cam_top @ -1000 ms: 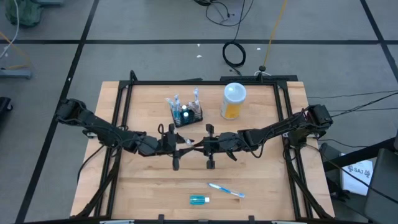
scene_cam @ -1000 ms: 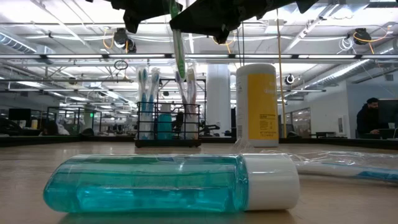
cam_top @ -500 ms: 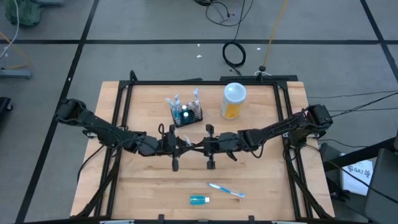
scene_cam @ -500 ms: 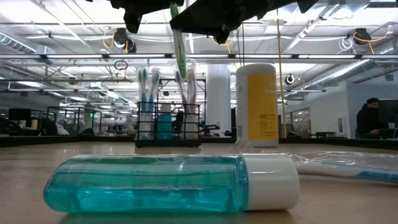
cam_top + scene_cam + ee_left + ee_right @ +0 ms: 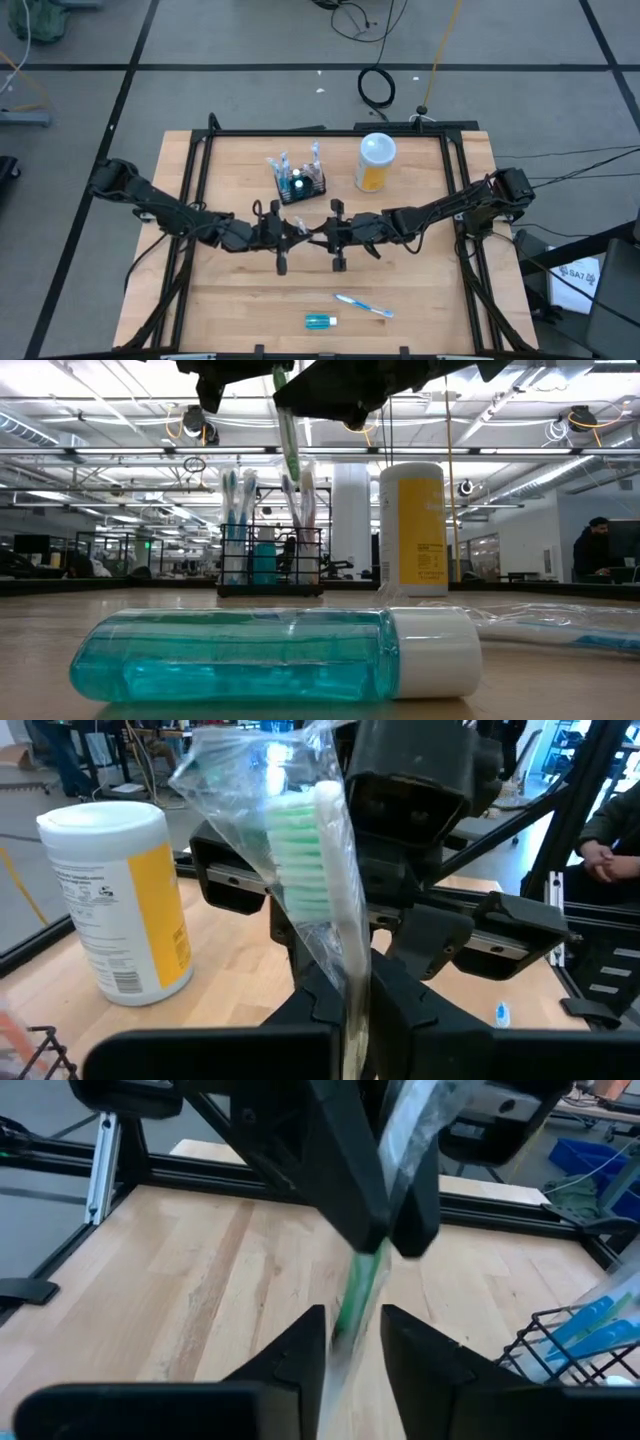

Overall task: Pick & Place toothbrushing station
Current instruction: Put the green toothbrush into the black mesh organizer

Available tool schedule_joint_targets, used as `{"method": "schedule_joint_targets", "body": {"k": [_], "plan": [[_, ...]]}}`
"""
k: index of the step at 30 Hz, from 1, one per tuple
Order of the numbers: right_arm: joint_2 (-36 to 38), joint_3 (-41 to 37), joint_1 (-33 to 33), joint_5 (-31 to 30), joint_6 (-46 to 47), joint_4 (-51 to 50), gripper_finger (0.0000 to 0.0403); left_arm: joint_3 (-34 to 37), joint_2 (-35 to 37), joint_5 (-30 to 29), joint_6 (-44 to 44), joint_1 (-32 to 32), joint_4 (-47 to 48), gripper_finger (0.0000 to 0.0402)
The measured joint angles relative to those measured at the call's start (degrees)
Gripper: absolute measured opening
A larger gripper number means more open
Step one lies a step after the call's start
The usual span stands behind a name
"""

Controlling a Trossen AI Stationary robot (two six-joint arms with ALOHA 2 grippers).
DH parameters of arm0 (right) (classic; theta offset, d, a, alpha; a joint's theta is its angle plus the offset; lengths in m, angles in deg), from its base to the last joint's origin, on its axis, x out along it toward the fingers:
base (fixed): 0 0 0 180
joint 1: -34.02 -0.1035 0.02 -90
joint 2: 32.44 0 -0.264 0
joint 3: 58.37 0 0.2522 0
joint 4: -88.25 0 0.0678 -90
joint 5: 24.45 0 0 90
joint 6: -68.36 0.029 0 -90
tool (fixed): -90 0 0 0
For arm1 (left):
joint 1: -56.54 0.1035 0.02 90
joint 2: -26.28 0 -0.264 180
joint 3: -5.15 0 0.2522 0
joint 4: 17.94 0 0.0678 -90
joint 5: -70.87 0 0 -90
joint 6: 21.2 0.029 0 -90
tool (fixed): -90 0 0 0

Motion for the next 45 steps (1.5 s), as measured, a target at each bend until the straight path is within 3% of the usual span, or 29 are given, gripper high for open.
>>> {"method": "schedule_joint_targets", "body": {"k": [5, 11, 17, 28, 35, 40, 45], "plan": [[0.57, 0.02, -0.06, -3.37, -1.07, -1.75, 0.0118, 0.0, 0.53, -3.47, 2.54, -1.76, 0.44, 0.0009], [0.57, 0.1, 0.01, -4.5, -1.09, -2.17, 0.0126, 0.0, 1.1, -15.47, 7.75, -4.88, 2.28, 0.0016], [0.57, 0.09, -0.08, -4.45, -1.44, -2.7, 0.0126, 0.03, 3.16, -23.31, 7.42, -7.23, 6.37, 0.001], [0.59, 0.09, -0.66, -4.35, -1.28, -3.04, 0.0123, 0.02, 16.48, -34.65, 10.29, -10.23, 9.19, 0.0009], [0.57, 0.09, -0.66, -4.33, -1.27, -3.02, 0.0119, 2.51, 19.82, -35.5, 4.27, -6.56, 15.51, 0.0009], [0.57, 0.09, -0.66, -4.33, -1.26, -3.0, 0.0119, 8.51, 19.29, -35.43, 2.05, -1.75, 11.8, 0.0012], [0.59, 0.09, -0.66, -4.33, -1.26, -3.0, 0.0118, 13.79, 18.92, -34.69, 4.67, 3.47, 1.51, 0.0009]]}}
